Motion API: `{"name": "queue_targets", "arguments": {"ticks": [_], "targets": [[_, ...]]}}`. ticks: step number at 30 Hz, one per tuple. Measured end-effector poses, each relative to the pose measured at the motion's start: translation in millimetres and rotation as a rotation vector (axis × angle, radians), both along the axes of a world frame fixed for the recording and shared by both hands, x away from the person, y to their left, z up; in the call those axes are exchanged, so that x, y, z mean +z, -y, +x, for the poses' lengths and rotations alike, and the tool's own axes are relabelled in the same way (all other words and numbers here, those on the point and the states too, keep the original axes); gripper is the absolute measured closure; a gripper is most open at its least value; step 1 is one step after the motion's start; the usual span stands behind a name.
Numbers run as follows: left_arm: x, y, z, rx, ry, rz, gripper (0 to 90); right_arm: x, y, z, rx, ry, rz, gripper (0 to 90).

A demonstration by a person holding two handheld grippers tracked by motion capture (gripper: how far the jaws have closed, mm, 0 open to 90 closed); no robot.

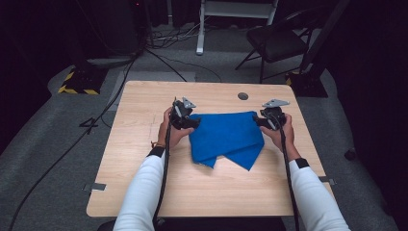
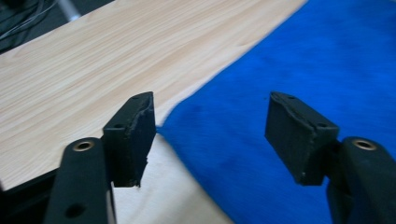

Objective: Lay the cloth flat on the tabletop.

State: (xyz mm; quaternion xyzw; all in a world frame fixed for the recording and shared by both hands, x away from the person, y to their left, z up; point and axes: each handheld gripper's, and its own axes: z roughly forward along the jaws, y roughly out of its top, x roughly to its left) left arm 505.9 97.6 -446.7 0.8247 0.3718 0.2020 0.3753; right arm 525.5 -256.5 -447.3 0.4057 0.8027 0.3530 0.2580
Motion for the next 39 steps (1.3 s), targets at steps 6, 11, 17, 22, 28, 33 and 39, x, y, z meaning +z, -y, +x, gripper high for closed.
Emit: {"name": "queue_targets", "arguments": {"ticks": [6,11,17,22,28,33,39], "targets": [[7.9,0.5,-44.5,-0.115,0.018,-0.013,26.6,3.2,5.3,-38.2,0.118,-0.01,0.018,54.5],[4.1,2.8,-84.5,-0.2,0.006,-0.011,22.3,6.6,10.6,-70.8,0.185,-0.003,0.035,55.0],[6.2,8.6,-124.7,-0.303,-0.005,-0.022,23.3,-1.0,5.0,-106.2,0.294,-0.029,0.01,56.8],[-6.0,16.3,-146.3,-0.386,-0.054,-0.007,29.8,-13.8,-6.9,-130.4,0.375,-0.056,-0.034,58.3],[-22.3,28.6,-147.3,-0.43,-0.102,0.041,30.2,-28.0,-14.5,-140.9,0.454,-0.104,-0.043,51.1],[-30.8,28.3,-140.2,-0.42,-0.117,0.072,40.1,-38.2,-15.7,-137.4,0.483,-0.141,-0.032,49.0],[-34.6,21.2,-132.7,-0.402,-0.125,0.076,62.3,-43.8,-16.7,-135.2,0.489,-0.158,-0.053,56.0]]}}
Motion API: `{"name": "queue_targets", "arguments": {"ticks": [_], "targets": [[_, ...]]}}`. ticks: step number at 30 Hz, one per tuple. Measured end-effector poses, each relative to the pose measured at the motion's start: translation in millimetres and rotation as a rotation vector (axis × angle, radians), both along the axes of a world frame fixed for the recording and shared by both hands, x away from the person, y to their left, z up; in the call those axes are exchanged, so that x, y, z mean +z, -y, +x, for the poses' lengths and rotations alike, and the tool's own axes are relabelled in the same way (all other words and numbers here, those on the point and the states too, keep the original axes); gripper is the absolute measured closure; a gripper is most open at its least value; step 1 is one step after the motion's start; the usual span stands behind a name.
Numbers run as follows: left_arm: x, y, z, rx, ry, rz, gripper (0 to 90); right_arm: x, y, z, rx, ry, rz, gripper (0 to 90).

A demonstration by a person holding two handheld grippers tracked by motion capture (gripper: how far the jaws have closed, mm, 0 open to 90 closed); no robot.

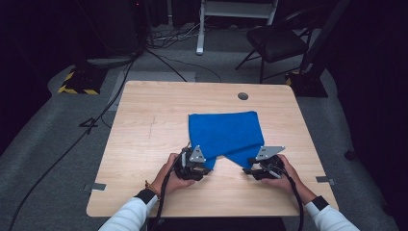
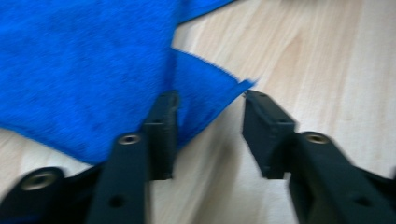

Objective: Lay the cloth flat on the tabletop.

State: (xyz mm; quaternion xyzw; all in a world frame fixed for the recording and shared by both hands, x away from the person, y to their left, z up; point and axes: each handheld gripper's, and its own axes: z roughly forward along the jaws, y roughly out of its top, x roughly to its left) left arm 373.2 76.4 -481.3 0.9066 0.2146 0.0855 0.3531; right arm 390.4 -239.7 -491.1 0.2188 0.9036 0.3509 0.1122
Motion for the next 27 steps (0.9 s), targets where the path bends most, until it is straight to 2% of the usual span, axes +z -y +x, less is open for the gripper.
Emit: {"name": "queue_targets", "arguments": {"ticks": [3,6,9,12,15,21,23,27], "targets": [[-0.1,-2.2,-0.8,-0.008,0.011,0.025,72.7,0.5,2.8,1.6,-0.006,-0.002,-0.001,66.3],[1.2,-7.2,-0.2,-0.011,0.021,0.022,83.0,1.7,6.4,3.5,-0.02,0.004,-0.014,77.6],[5.7,-14.6,0.2,-0.002,0.023,-0.004,86.7,3.5,10.0,2.9,-0.028,0.018,-0.031,86.3],[11.3,-22.5,-0.3,0.006,0.029,-0.026,87.2,9.0,14.8,1.8,-0.034,0.036,-0.024,88.0],[15.4,-29.5,-0.8,0.018,0.037,-0.042,87.0,17.5,20.6,-0.1,-0.041,0.055,0.005,88.2],[21.2,-42.9,-5.4,0.026,0.042,-0.046,85.5,29.3,36.1,-7.8,-0.054,0.07,0.044,88.2],[22.4,-46.9,-8.3,0.021,0.04,-0.056,85.3,31.7,43.1,-10.4,-0.068,0.072,0.054,88.2],[23.5,-50.7,-15.8,0.007,0.035,-0.047,84.7,35.7,56.6,-16.5,-0.077,0.071,0.064,88.1]]}}
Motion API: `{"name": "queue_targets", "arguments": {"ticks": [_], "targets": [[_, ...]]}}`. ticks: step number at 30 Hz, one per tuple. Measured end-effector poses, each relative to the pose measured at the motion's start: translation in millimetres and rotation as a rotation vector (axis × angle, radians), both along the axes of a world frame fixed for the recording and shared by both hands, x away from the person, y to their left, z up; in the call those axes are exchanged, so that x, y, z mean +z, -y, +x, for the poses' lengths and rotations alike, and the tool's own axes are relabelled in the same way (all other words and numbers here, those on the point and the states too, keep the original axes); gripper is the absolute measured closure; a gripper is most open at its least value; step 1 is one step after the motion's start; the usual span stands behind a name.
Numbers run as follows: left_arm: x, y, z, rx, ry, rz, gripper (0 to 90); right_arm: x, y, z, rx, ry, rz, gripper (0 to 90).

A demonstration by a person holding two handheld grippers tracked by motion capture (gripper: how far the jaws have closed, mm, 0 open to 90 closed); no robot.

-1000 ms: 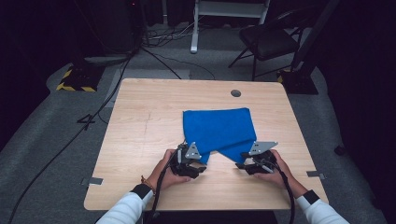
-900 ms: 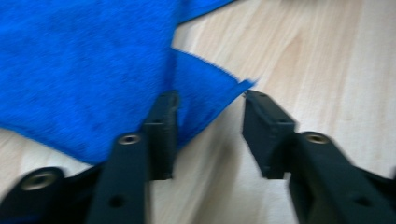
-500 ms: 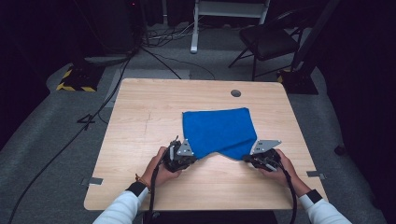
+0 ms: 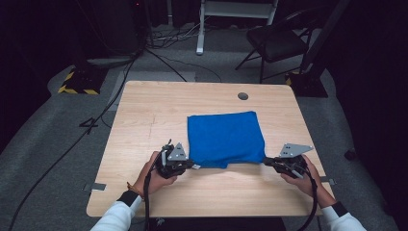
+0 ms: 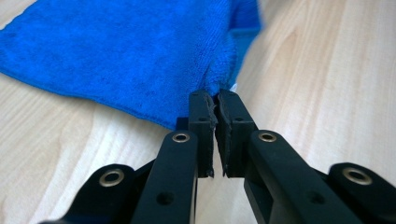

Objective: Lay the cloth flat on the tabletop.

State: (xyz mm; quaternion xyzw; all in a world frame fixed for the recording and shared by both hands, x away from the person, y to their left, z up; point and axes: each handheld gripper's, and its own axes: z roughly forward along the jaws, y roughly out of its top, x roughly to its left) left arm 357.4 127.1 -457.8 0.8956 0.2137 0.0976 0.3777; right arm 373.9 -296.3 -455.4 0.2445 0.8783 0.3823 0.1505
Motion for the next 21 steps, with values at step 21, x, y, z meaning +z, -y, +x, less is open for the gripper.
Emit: {"name": "queue_targets", "arguments": {"ticks": [21], "targets": [[-9.6,6.0,-23.2,0.044,-0.04,0.015,51.7,-8.6,55.1,-37.8,-0.102,-0.048,-0.043,54.4]]}}
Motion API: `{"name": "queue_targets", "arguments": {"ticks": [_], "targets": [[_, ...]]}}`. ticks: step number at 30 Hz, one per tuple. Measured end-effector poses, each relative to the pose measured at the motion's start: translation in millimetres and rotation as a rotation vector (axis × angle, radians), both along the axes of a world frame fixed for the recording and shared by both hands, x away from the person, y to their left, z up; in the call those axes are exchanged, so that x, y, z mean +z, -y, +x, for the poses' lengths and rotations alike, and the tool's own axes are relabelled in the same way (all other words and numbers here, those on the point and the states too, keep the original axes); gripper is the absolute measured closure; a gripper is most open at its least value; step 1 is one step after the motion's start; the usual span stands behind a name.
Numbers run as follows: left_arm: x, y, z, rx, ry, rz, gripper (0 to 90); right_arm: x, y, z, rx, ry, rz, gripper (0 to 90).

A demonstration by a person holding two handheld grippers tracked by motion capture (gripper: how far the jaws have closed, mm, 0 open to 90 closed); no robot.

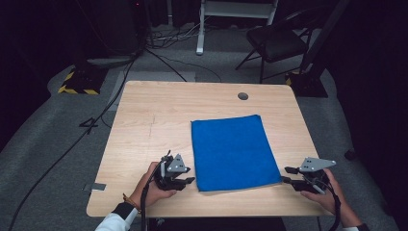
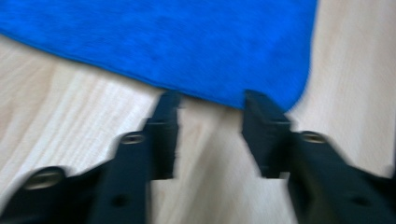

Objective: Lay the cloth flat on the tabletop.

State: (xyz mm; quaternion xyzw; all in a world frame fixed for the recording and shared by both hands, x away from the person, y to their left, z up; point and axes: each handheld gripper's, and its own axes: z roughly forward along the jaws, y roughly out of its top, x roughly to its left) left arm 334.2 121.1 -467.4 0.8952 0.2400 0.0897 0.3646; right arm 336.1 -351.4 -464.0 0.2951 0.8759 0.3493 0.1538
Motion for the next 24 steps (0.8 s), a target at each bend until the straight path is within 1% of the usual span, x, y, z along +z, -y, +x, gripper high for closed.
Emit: {"name": "queue_targets", "arguments": {"ticks": [1,2,3,4,6,9,10,13,14,15,16,18,19,20,21,23,24], "targets": [[0.1,3.0,0.7,0.009,0.001,0.001,47.0,1.2,1.7,0.9,-0.009,0.004,0.007,51.6],[-0.5,7.1,1.7,0.017,0.001,-0.009,39.9,2.2,2.4,2.4,-0.02,0.011,0.009,48.8],[-1.0,11.4,2.8,0.021,-0.002,-0.008,33.2,2.8,2.1,4.3,-0.03,0.013,0.009,46.4],[-1.8,16.0,3.7,0.024,-0.006,-0.009,29.7,2.6,0.9,6.3,-0.035,0.013,0.014,45.2],[-4.4,24.8,6.5,0.008,-0.022,-0.021,25.8,0.0,-3.5,10.7,-0.038,0.015,0.007,42.2],[-9.8,37.6,11.5,-0.001,-0.035,-0.014,23.7,-5.5,-11.3,18.5,-0.039,0.02,-0.028,38.6],[-11.8,40.9,13.4,-0.004,-0.04,-0.014,22.9,-6.4,-13.3,21.4,-0.039,0.025,-0.032,38.1],[-17.5,48.1,18.8,-0.018,-0.04,0.011,21.7,-7.0,-17.4,31.0,-0.042,0.032,-0.035,37.0],[-19.2,49.8,20.8,-0.009,-0.041,0.022,21.7,-7.7,-18.6,34.3,-0.043,0.038,-0.044,36.7],[-20.7,50.9,23.1,-0.006,-0.042,0.032,21.7,-8.6,-19.7,37.4,-0.047,0.043,-0.048,36.5],[-22.1,51.6,24.8,-0.004,-0.046,0.041,21.7,-9.5,-20.3,40.7,-0.05,0.038,-0.039,36.2],[-24.9,52.1,27.6,-0.003,-0.039,0.063,21.8,-11.8,-22.4,45.4,-0.053,0.035,-0.034,35.5],[-26.3,51.3,28.7,-0.003,-0.043,0.069,21.9,-12.9,-23.6,46.8,-0.05,0.034,-0.036,35.4],[-27.2,49.8,30.0,-0.009,-0.047,0.059,21.5,-14.3,-25.1,48.1,-0.047,0.028,-0.033,34.9],[-26.9,48.4,30.5,-0.011,-0.047,0.066,21.6,-15.6,-26.6,48.9,-0.045,0.022,-0.035,34.7],[-26.5,46.7,31.4,-0.022,-0.032,0.076,21.0,-18.2,-28.4,50.1,-0.039,0.011,-0.041,34.1],[-26.7,45.6,31.3,-0.022,-0.036,0.076,20.6,-19.7,-28.8,50.4,-0.037,0.006,-0.039,34.0]]}}
